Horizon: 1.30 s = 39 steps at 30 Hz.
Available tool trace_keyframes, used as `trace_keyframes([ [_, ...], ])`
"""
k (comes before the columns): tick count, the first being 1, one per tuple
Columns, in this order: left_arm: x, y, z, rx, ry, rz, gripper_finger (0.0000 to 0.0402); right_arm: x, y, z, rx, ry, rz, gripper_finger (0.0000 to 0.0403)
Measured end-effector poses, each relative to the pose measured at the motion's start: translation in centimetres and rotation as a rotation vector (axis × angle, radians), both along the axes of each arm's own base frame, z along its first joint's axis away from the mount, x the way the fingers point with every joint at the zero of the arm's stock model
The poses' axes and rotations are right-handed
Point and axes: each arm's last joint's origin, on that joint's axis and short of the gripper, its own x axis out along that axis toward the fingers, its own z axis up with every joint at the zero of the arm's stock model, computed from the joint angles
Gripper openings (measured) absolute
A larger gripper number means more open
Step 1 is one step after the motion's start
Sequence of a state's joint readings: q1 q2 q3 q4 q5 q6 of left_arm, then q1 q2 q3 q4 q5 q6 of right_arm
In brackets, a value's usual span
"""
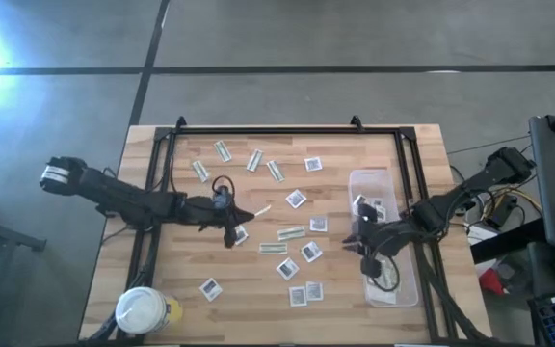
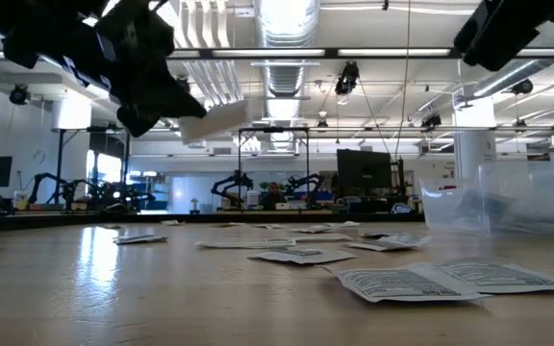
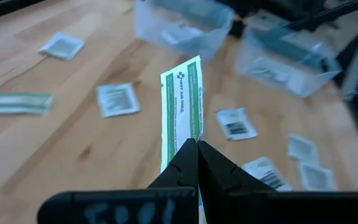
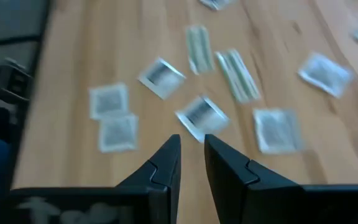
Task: Pick & Place First Aid Supplies
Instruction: Put the bandage pack into the bottom bin
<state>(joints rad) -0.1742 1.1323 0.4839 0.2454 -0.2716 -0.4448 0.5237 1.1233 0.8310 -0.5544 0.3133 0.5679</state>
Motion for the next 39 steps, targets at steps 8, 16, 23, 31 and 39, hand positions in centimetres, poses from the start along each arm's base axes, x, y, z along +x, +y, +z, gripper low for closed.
trace_keyframes([
  [8,1.5,-2.2,-0.5,0.018,-0.104,-0.091,0.0000,0.7,1.0,-0.7,-0.013,-0.169,0.115,0.0068],
  [16,4.7,-3.9,-1.3,0.049,-0.090,-0.156,0.0000,2.3,2.0,-2.8,-0.104,-0.255,0.213,0.0068],
  [23,8.6,-6.0,0.3,0.105,-0.125,-0.285,0.0000,3.9,2.9,-3.8,-0.216,-0.246,0.258,0.0093],
  [31,10.7,-7.2,1.6,0.162,-0.075,-0.331,0.0000,4.4,3.5,-1.6,-0.260,-0.265,0.302,0.0149],
  [39,11.1,-7.5,1.9,0.178,-0.081,-0.344,0.0000,4.6,3.6,0.3,-0.335,-0.272,0.341,0.0180],
])
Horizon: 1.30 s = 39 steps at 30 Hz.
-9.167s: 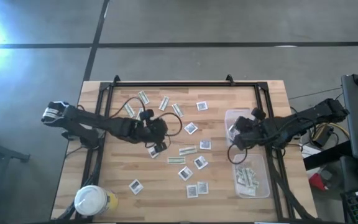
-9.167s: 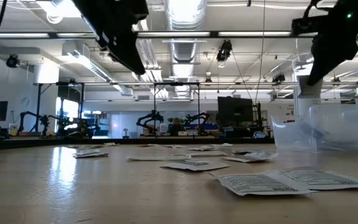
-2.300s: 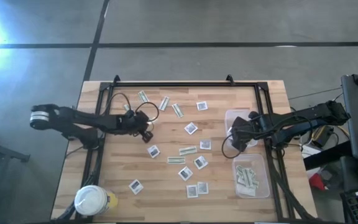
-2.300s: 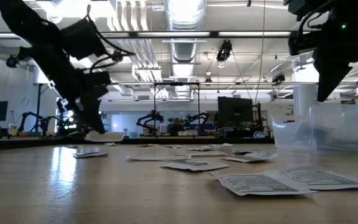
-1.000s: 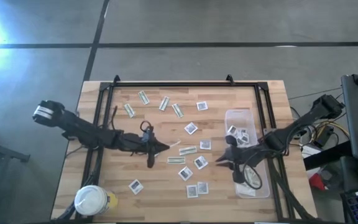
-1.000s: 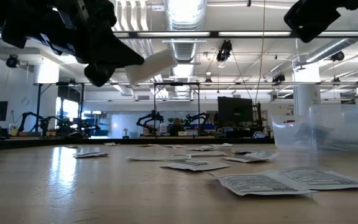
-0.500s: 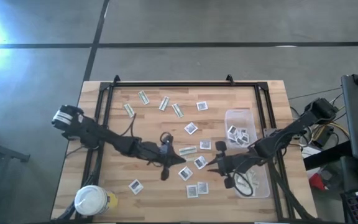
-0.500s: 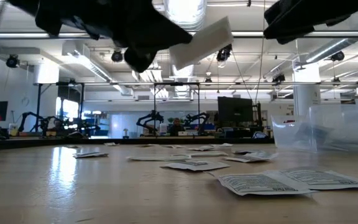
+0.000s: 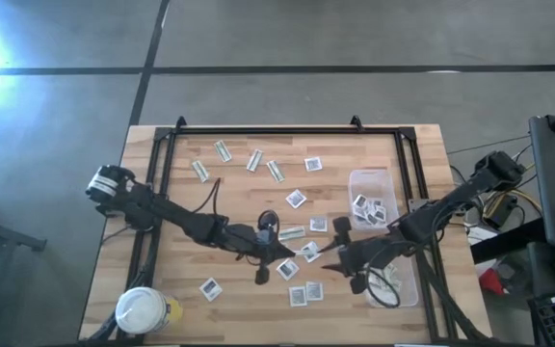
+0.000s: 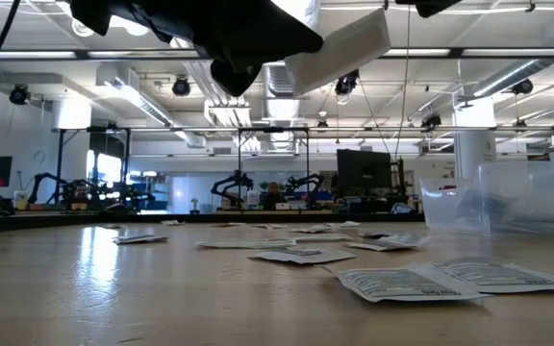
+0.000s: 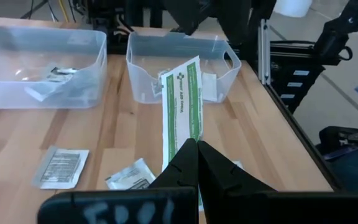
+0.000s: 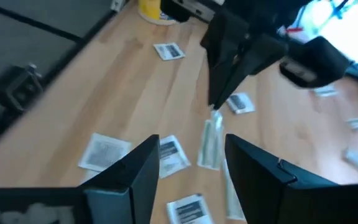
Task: Pick & Place First Aid Supplies
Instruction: Put the bandage pack into the bottom bin
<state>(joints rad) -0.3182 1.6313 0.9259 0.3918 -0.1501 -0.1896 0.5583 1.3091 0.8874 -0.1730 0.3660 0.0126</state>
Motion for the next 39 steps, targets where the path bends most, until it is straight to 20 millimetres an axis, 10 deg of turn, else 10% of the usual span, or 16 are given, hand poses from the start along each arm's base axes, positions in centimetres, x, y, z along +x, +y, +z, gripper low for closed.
trace_keyframes([
  [13,0.0,-0.1,0.2,0.015,-0.021,-0.009,0.0000,2.6,0.3,-3.3,-0.175,0.043,-0.045,0.0163],
  [39,0.0,-0.1,0.2,0.026,-0.033,-0.009,0.0001,2.8,0.4,-2.1,-0.101,0.026,-0.076,0.0008],
])
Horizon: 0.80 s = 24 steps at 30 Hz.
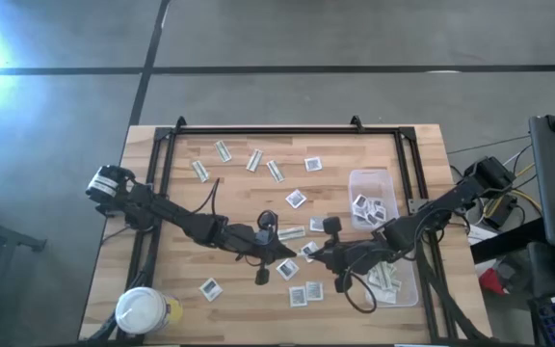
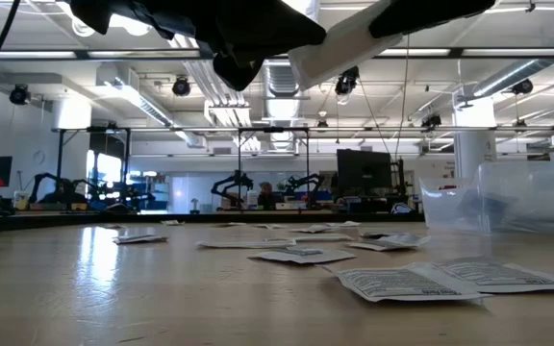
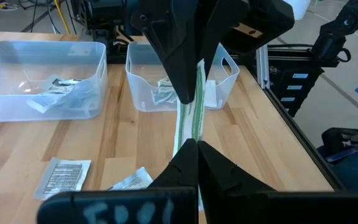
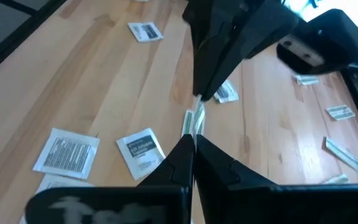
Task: Pick & Place First Aid Supplies
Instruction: Put the bandage pack into the bottom bin
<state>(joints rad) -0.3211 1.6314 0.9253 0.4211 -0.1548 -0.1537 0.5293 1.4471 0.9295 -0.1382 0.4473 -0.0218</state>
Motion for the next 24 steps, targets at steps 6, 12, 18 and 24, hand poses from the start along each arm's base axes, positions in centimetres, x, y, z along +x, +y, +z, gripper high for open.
trace_keyframes([
  [6,0.0,0.2,0.0,0.009,-0.002,0.050,0.0019,-0.5,-0.3,-0.7,0.015,0.085,-0.043,0.0008],
  [12,0.0,0.2,0.0,0.010,-0.002,0.054,0.0061,-1.4,-0.6,-1.5,0.022,0.192,-0.091,0.0008],
  [18,0.0,0.2,-0.2,0.023,0.017,0.074,0.0102,-2.9,-0.6,-0.5,0.027,0.413,-0.140,0.0008],
  [24,-0.2,0.4,-0.7,0.045,0.071,0.082,0.0122,-4.4,0.3,2.8,0.033,0.567,-0.134,0.0008],
])
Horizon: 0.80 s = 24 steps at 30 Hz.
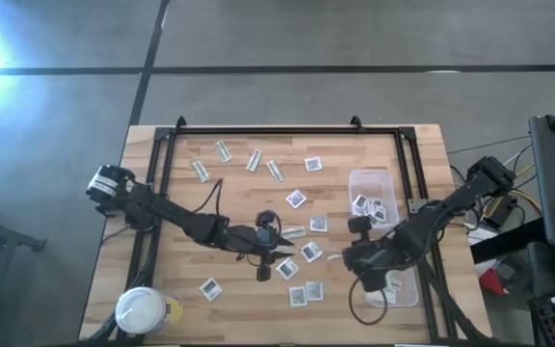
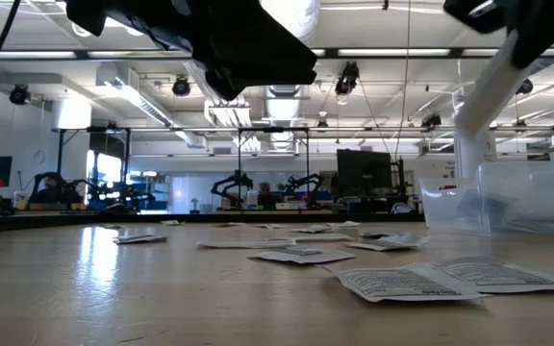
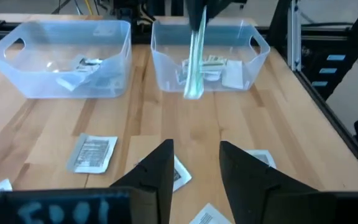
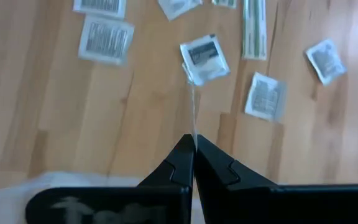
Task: Pick & Place First Aid Supplies
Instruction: Put the bandage pack into the bottom bin
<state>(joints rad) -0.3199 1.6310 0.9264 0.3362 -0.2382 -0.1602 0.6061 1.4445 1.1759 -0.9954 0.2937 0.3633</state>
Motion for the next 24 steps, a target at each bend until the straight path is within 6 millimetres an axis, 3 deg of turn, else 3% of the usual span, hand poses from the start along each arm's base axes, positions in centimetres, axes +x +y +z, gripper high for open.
trace_keyframes([
  [6,-0.1,0.0,-0.2,0.007,0.023,0.000,0.0124,-1.4,0.5,3.5,-0.020,0.059,-0.012,0.0008],
  [11,-0.2,0.1,-0.4,0.013,0.042,0.000,0.0124,-3.3,0.1,5.2,-0.015,0.151,-0.079,0.0008],
  [17,-0.2,0.1,-0.5,0.017,0.053,0.001,0.0124,-5.3,-0.6,5.2,0.083,0.261,-0.167,0.0008],
  [24,-0.2,0.1,-0.5,0.017,0.056,0.001,0.0124,-7.2,-1.5,3.2,0.204,0.405,-0.242,0.0008],
])
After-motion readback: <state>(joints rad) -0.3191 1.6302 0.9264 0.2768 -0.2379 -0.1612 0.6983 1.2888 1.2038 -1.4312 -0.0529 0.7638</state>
